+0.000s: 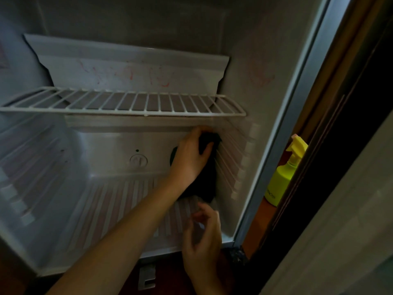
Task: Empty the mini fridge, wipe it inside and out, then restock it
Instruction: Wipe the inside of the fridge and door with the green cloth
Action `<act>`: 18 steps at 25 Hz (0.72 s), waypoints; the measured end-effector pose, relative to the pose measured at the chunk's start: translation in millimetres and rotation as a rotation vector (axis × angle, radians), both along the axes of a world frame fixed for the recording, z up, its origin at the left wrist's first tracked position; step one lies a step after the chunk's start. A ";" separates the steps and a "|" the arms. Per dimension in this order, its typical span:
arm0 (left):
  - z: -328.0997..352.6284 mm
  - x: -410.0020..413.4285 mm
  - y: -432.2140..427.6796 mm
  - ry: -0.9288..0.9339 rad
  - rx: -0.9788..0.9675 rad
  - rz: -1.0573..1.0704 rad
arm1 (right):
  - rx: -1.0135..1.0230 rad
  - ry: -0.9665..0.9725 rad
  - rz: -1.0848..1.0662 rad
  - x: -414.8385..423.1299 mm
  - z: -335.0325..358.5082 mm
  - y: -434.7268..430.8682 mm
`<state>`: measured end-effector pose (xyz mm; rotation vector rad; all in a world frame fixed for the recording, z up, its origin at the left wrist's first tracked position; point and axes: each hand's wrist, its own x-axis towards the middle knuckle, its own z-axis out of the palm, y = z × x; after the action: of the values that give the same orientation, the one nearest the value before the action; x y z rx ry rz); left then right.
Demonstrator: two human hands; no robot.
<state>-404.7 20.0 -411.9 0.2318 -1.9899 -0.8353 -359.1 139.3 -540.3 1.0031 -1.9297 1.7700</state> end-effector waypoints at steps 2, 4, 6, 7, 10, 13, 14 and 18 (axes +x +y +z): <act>0.6 -3.9 -0.5 0.012 0.070 -0.020 | 0.004 0.006 -0.007 -0.7 -0.5 -0.9; 7.1 -3.5 0.0 0.011 0.142 -0.035 | -0.002 0.003 -0.001 -1.1 -0.8 -0.4; 13.2 -1.2 -0.2 0.004 0.191 -0.073 | -0.006 0.004 0.008 -1.0 -1.4 0.0; 15.8 -0.5 -0.3 0.000 0.204 -0.089 | -0.007 0.003 0.012 -1.0 -1.2 -0.3; 24.6 -2.1 -1.0 -0.067 0.221 -0.041 | -0.007 0.004 0.014 -1.5 -1.3 -1.0; 31.5 -4.9 0.1 -0.174 0.111 0.077 | -0.009 0.014 0.023 -0.6 -1.6 -0.5; 32.7 -5.5 2.0 -0.196 0.073 0.116 | -0.010 0.017 0.021 -0.4 -1.6 -0.5; 33.0 -5.6 12.1 -0.191 0.069 0.207 | 0.014 0.001 0.004 2.0 -1.0 -1.5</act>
<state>-410.3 32.1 -378.9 0.5669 -2.0717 -0.7722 -357.1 137.7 -541.3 1.0129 -1.9435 1.7601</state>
